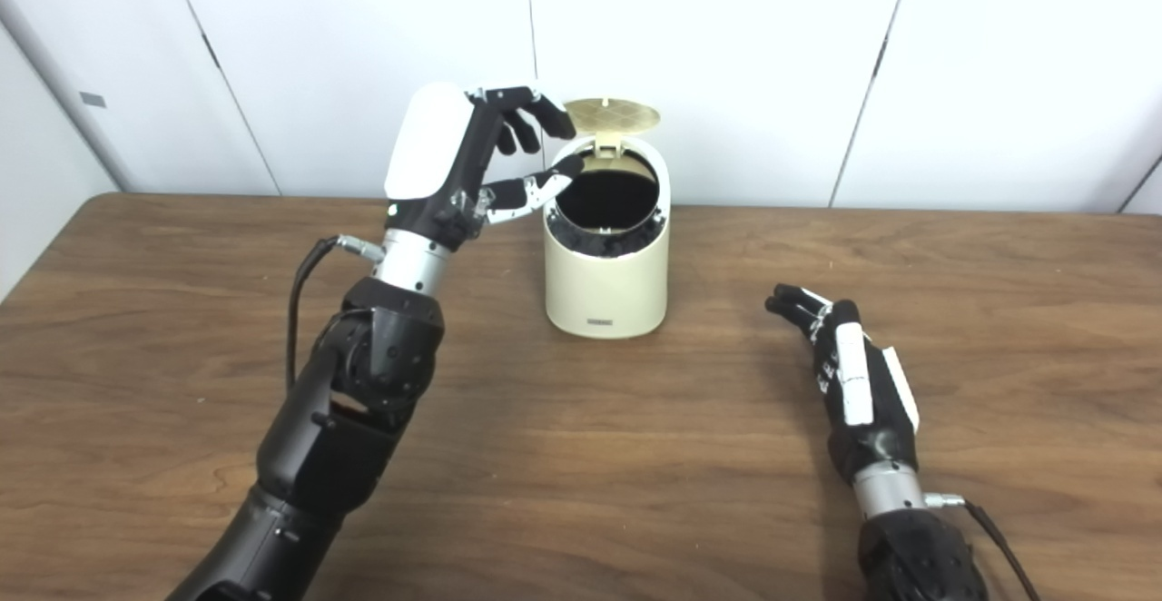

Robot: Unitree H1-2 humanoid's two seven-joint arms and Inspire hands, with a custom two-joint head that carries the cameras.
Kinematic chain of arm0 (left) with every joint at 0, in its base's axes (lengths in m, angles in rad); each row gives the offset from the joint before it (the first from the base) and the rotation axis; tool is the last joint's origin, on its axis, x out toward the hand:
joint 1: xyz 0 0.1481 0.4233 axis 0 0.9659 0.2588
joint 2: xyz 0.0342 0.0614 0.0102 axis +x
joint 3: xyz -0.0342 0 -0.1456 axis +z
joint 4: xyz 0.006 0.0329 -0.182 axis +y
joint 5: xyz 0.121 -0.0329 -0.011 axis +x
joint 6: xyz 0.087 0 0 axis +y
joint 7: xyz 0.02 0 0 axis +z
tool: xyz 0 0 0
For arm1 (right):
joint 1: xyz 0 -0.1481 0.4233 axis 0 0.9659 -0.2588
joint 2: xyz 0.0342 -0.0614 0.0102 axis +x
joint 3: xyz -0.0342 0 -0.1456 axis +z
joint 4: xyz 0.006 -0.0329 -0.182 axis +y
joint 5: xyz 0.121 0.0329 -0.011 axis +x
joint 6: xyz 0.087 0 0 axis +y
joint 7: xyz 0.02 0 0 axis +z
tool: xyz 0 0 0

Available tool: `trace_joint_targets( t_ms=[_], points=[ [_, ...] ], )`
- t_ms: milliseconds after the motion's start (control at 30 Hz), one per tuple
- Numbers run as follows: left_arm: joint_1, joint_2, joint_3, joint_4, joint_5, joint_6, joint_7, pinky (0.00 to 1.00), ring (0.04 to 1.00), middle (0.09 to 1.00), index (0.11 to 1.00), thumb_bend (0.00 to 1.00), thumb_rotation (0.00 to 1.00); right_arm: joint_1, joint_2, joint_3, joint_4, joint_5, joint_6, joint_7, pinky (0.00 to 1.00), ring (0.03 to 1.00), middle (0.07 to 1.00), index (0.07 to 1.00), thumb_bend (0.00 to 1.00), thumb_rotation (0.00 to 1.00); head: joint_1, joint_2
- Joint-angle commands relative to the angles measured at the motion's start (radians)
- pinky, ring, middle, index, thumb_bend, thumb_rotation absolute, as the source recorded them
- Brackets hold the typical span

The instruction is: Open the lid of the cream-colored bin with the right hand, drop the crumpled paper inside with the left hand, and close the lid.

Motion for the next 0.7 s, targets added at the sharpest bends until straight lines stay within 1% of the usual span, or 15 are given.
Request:
trace_joint_targets(
  t_ms=[0,133,200,233,333,400,467,500,533,567,600,667],
  points=[
    [-0.021,0.019,0.023,-0.041,0.004,-0.004,0.003,0.36,0.435,0.528,0.474,0.47,0.0,-0.002,-0.007,-0.001,0.001,-0.008,0.025,-0.003,1.0,0.88,0.758,0.733,0.51,1.0,0.001,0.001],
    [0.005,0.018,0.06,-0.063,-0.032,0.025,-0.022,0.39,0.438,0.523,0.474,0.48,0.0,-0.003,-0.009,-0.003,0.002,-0.008,0.026,-0.002,1.0,0.882,0.756,0.731,0.52,1.0,0.001,0.004],
    [0.025,0.007,0.095,-0.08,-0.062,0.063,-0.032,0.4,0.441,0.519,0.473,0.48,0.0,-0.003,-0.006,-0.007,0.002,-0.01,0.028,-0.01,1.0,0.875,0.753,0.726,0.52,1.0,0.003,0.004],
    [0.031,0.002,0.106,-0.086,-0.072,0.076,-0.034,0.38,0.442,0.518,0.472,0.48,0.0,-0.004,-0.005,-0.008,0.002,-0.01,0.029,-0.013,1.0,0.87,0.752,0.722,0.51,1.0,0.004,0.005],
    [0.051,-0.014,0.149,-0.104,-0.134,0.109,-0.05,0.35,0.442,0.505,0.467,0.48,0.0,-0.005,-0.003,-0.011,0.007,-0.008,0.02,-0.015,1.0,0.867,0.755,0.713,0.51,0.99,0.006,0.006],
    [0.069,-0.02,0.183,-0.109,-0.196,0.116,-0.055,0.34,0.447,0.504,0.467,0.48,0.0,-0.006,-0.003,-0.012,0.013,-0.006,0.007,-0.013,1.0,0.86,0.76,0.71,0.51,0.98,0.007,0.007],
    [0.081,-0.023,0.203,-0.109,-0.229,0.117,-0.055,0.33,0.453,0.508,0.471,0.47,0.0,-0.006,-0.003,-0.013,0.015,-0.005,0.0,-0.012,1.0,0.853,0.761,0.708,0.51,0.98,0.007,0.008],
    [0.089,-0.03,0.218,-0.112,-0.255,0.133,-0.058,0.33,0.454,0.509,0.473,0.47,0.0,-0.006,-0.002,-0.012,0.015,-0.003,-0.003,-0.011,1.0,0.853,0.764,0.709,0.51,0.98,0.005,0.009],
    [0.096,-0.043,0.238,-0.118,-0.292,0.165,-0.067,0.33,0.462,0.518,0.477,0.47,0.0,-0.006,-0.002,-0.013,0.015,0.0,-0.007,-0.009,1.0,0.858,0.77,0.711,0.5,0.98,0.005,0.009],
    [0.105,-0.05,0.253,-0.124,-0.321,0.193,-0.074,0.34,0.467,0.522,0.481,0.48,0.0,-0.006,0.0,-0.013,0.014,0.0,-0.007,-0.011,1.0,0.861,0.773,0.714,0.5,0.98,0.003,0.009],
    [0.117,-0.052,0.265,-0.128,-0.348,0.21,-0.083,0.39,0.454,0.518,0.49,0.49,0.0,-0.007,0.001,-0.014,0.014,0.002,-0.012,-0.011,1.0,0.862,0.776,0.714,0.5,0.98,0.003,0.01],
    [0.139,-0.052,0.286,-0.13,-0.398,0.224,-0.102,0.44,0.523,0.493,0.502,0.51,0.0,-0.006,0.006,-0.017,0.014,0.01,-0.023,-0.01,1.0,0.874,0.796,0.717,0.5,0.97,0.001,0.011]
  ],
)
